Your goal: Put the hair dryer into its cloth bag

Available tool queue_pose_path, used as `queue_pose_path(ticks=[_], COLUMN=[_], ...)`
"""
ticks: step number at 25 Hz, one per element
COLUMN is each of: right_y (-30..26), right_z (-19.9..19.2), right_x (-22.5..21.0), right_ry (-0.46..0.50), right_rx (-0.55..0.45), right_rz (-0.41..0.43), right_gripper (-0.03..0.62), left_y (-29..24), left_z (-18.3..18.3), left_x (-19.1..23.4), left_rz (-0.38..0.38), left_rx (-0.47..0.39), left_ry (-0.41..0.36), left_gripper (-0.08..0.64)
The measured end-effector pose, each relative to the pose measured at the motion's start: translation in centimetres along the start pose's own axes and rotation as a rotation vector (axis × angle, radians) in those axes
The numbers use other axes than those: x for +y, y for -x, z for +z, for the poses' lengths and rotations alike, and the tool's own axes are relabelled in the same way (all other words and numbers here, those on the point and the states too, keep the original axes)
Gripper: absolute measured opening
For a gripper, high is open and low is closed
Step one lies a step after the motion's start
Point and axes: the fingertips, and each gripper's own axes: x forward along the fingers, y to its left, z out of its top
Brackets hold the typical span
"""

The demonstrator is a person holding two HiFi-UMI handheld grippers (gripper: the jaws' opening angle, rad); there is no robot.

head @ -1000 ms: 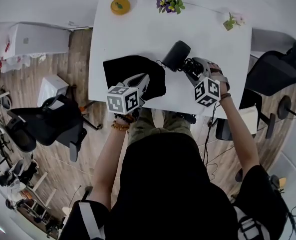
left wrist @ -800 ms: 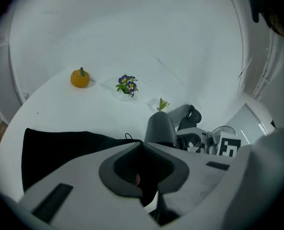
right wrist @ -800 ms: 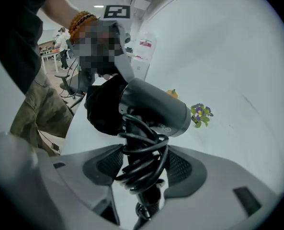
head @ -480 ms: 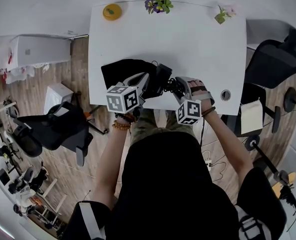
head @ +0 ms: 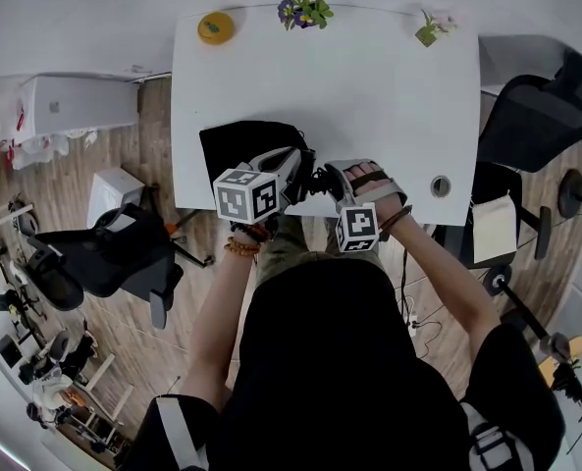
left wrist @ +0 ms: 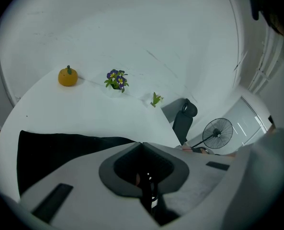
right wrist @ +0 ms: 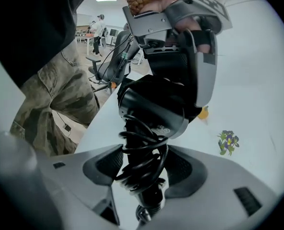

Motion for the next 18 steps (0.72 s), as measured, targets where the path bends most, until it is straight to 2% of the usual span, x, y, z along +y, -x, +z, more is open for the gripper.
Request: queue_pose_path(ticks=[3,5,10,14,15,16,18], right_y=[-1.2,-2.1,-3.7,-4.3,-4.4,-4.4,-4.4], right_z=[0.7,1.0,1.2,1.9,1.8,1.8,2.1], right_x=[0.3,0.0,-1.7,-1.9,-1.7,-1.6,-1.5], right_ry=[0.006,-0.024,-0.253,-0.343,-0.352,-0.355,-0.342], right_rx=[0.0,-0.001,-0.002,-0.009,-0.005,-0.002,-0.01], right_rz=[0.031,0.044,0.069,0.081,0.08,0.075,0.062], right_gripper=[0.282,0.282,0.282,0.282,0.282,0.282,0.282], left_y=[-0.2,-0.2,-0.3,0.2,0.5,1.0,1.8], left_z=[-0.6,-1.0,-2.3,-2.1,-2.3,-2.9,-4.6], left_x=[-0.4,-0.8,-1.9,-1.2,-0.9,-0.5,0.7], left_rz=[-0.006,-0.013,-0.042,-0.039,-0.027,-0.007,0.026], left_rx=[0.013,0.021,0.028,-0.038,-0.041,-0.035,-0.011], left_ry=[-0.003,-0.009,-0.021,-0.045,-0.076,-0.112,-0.156], left_gripper=[0.032,0.032,0.032,0.034,0.068,0.146,0.164])
